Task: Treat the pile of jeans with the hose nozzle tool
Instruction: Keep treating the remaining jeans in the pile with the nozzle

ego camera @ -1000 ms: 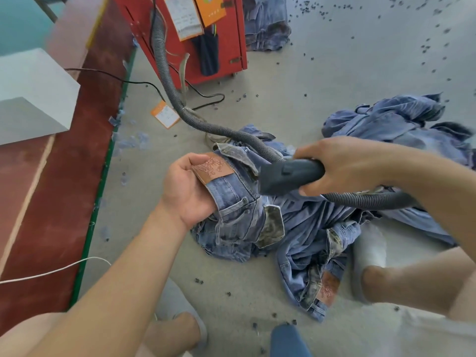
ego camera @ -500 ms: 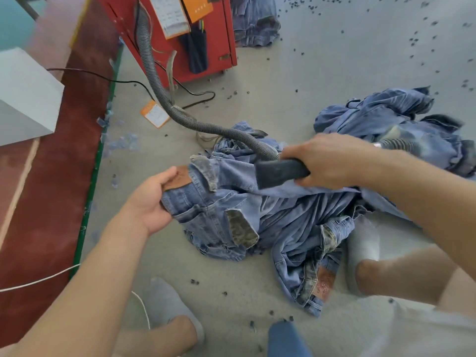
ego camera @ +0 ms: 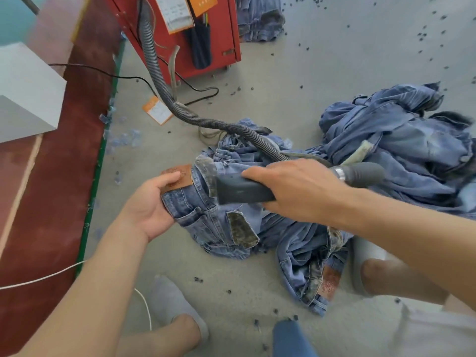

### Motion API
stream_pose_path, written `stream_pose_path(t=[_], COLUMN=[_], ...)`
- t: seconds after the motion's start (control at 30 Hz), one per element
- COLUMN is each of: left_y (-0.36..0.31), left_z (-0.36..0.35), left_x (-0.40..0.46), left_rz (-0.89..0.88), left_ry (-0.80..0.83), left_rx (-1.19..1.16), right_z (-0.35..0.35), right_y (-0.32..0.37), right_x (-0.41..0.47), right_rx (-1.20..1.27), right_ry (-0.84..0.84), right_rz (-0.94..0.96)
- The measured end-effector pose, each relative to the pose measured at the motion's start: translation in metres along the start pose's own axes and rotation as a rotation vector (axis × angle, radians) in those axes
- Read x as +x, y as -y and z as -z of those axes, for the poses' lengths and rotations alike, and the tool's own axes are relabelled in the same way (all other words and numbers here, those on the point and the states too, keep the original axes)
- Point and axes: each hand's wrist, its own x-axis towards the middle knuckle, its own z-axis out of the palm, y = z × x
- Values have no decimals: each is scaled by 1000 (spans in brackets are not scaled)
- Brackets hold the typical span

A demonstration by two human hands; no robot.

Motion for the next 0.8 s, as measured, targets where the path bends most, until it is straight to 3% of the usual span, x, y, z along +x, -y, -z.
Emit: stream_pose_path(t=[0.17,0.27,0.37,0.43,0.57,0.8], left_y=[8,18,34,51,74,55], left_z=[13,28,34,27,20,31], left_x=[-3,-11,-19,-22,-20,-25], left_rz=[-47,-81,175,380,324,43], left_ry=[83,149,436,583,275,154], left_rx=[126,137,-118,-113,279,237], right_z=[42,52,44,32,14,5], right_y=[-64,-95,-99,-95,-86,-81], right_x=[-13,-22,-30,-35,-38,-38], right_rx=[101,53,-9,-43,-131,-192], right_ry=[3,55,145,211,301,387], right_rz=[-259,-302,-288,-272,-219,-206])
